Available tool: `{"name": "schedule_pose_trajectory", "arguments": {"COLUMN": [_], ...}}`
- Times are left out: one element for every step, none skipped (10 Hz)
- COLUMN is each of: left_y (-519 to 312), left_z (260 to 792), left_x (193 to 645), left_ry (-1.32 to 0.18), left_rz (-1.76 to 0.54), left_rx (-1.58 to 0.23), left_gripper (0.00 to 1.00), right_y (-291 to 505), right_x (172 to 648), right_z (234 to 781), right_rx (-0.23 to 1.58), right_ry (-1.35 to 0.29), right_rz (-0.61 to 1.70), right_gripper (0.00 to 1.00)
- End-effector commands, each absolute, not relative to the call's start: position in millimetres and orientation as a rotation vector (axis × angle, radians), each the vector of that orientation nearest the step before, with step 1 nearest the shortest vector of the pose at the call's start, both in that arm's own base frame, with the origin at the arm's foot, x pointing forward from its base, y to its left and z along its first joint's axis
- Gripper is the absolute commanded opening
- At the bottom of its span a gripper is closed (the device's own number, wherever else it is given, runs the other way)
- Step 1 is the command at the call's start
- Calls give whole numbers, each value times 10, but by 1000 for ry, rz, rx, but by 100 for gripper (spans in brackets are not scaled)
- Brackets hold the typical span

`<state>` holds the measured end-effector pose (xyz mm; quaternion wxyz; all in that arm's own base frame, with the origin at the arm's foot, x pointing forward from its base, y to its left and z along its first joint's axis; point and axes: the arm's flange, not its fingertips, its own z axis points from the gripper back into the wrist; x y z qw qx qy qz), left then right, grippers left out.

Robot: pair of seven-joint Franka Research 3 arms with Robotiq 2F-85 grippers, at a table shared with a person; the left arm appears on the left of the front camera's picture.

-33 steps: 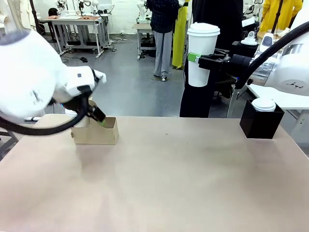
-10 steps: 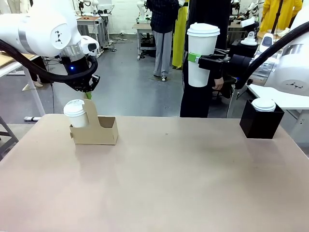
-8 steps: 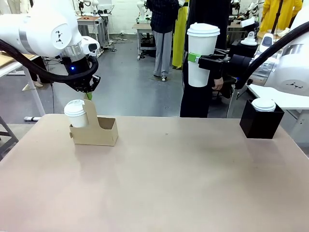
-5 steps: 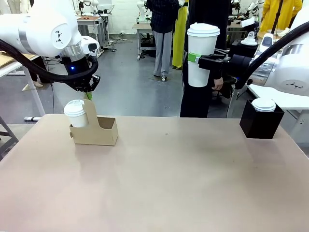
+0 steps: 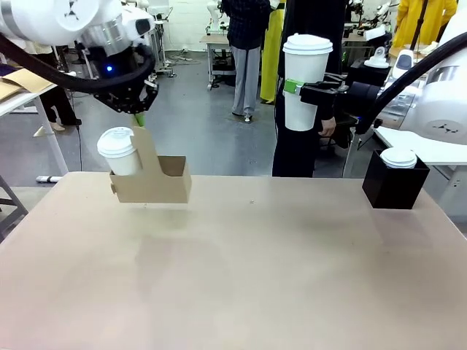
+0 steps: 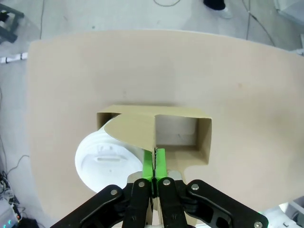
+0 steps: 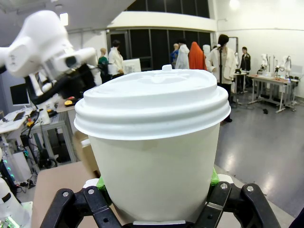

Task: Pour a drink into a cup and package it in a carrier.
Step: Position the Cup Carrier in the center of the table.

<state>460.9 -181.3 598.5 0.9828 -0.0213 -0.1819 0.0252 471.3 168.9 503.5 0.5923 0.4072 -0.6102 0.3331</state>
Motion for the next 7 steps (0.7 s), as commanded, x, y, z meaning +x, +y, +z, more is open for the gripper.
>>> {"name": "schedule_pose_trajectory", "arguments": {"left_y": [-2316, -2595, -2830, -3093, -3298, -3435, -3547], "left_z": [5833, 5735, 5607, 5455, 5314, 5237, 5172], "left_x": [4237, 4046, 3889, 3772, 3650, 3612, 3553], "left_ry": [-362, -358, -346, -344, -343, -344, -341], "left_rz": [55, 51, 58, 60, 45, 41, 31], "left_rx": [10, 3, -7, 4, -3, -10, -15], "left_gripper": [2, 2, 2, 2, 2, 2, 2], "right_y": [1716, 1716, 1716, 1716, 1716, 1716, 1716], "right_x": [4737, 4737, 4737, 4737, 4737, 4737, 4737], "right_z": [5106, 5106, 5106, 5106, 5106, 5106, 5106], "right_rx": [946, 946, 946, 946, 946, 946, 946], "right_ry": [-1426, -1426, -1426, -1426, -1426, -1426, -1426], "right_rz": [773, 773, 773, 773, 773, 773, 773], "right_gripper": [81, 81, 81, 81, 81, 81, 81]}}
